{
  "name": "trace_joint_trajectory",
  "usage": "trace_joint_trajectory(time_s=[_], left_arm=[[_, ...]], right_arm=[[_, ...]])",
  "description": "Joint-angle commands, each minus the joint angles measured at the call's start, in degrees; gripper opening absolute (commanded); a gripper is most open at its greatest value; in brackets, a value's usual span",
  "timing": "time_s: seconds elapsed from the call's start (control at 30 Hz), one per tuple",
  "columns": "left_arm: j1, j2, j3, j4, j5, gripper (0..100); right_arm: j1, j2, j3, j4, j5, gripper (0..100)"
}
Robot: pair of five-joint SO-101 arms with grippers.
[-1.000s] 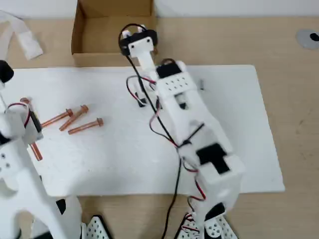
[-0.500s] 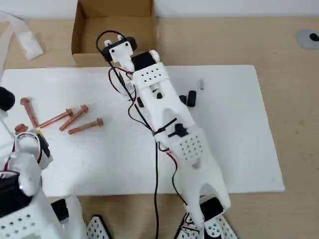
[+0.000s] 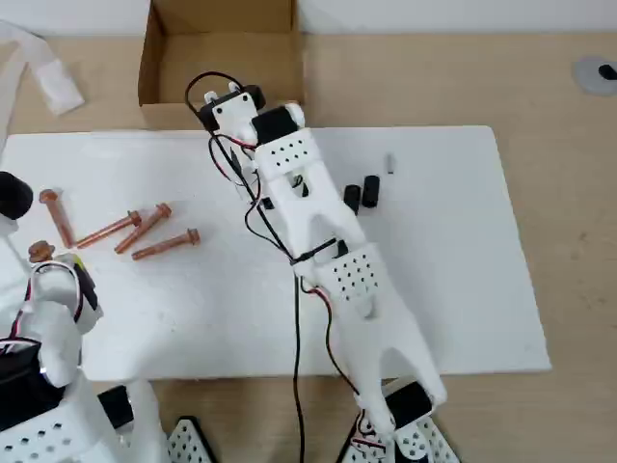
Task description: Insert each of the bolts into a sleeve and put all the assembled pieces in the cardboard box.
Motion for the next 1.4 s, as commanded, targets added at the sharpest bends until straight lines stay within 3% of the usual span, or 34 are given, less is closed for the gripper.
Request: trace_joint_trajectory(time_s=[0.0, 0.23, 0.47, 0.73, 1.23, 1.37], left_arm=[[0.44, -0.57, -0.35, -0.62, -0.26, 1], [0.44, -0.92, -0.35, -0.62, -0.26, 1], [0.35, -1.01, -0.44, -0.62, -0.35, 1], [0.35, -1.01, -1.05, -0.97, -0.35, 1], [0.35, -1.01, -9.32, -3.78, 0.18, 1], [0.70, -1.01, -9.41, -5.45, 0.18, 1]], right_arm=[[-0.66, 0.22, -2.42, 0.97, -0.18, 14.9], [-0.66, 1.71, -2.33, 1.05, -0.09, 14.3], [-0.75, 2.68, -2.24, 1.49, 2.37, 0.8], [-0.13, -2.51, -2.33, 1.58, 3.25, 1.0], [0.22, -52.88, -1.89, 1.58, 3.52, 0.9], [-0.04, -65.45, 7.08, 1.58, 3.52, 0.9]])
